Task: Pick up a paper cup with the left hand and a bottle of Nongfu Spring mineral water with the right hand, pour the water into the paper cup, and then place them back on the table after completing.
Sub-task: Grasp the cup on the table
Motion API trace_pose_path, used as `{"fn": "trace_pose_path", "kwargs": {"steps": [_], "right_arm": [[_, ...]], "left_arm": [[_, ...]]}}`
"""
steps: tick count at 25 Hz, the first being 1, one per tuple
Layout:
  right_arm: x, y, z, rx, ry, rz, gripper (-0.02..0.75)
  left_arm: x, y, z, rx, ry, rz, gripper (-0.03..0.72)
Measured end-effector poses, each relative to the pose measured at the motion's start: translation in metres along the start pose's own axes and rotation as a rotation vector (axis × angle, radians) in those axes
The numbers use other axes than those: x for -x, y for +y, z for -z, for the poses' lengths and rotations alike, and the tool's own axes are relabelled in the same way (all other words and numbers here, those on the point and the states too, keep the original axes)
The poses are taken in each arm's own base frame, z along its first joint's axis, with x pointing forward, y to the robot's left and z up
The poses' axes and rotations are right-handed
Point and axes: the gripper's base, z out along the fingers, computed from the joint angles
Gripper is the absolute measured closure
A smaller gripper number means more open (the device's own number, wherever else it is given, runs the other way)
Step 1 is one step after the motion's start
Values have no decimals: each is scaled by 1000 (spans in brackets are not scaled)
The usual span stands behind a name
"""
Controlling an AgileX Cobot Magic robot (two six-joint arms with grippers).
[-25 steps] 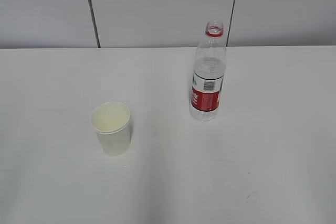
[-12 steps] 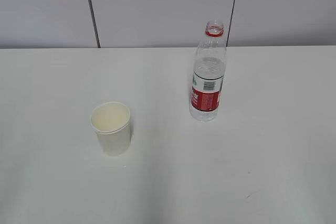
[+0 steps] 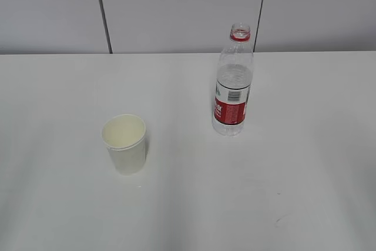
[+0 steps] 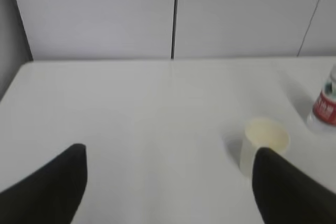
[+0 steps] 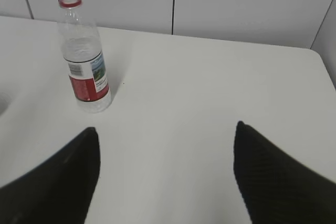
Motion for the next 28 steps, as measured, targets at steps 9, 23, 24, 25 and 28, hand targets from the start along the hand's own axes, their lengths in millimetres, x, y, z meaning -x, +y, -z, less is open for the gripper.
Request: {"fn": "trace_pose_path", "kwargs": {"steps": [9, 23, 24, 25, 28], "right_arm": [[16, -3, -20, -7, -84, -3, 150], [24, -5, -66, -3, -38, -21, 150], [24, -5, -70, 2, -33, -20, 150], [25, -4, -74, 6, -33, -19, 150], [25, -2, -87, 26, -18, -13, 150]], "left_arm": [[7, 1, -35, 3, -176, -6, 101], [14, 2, -100, 4, -163, 18, 103], [15, 2, -104, -1, -168, 17, 103], [15, 0, -109, -10, -165, 14, 103], [16, -5, -122, -51, -150, -6, 103]]}}
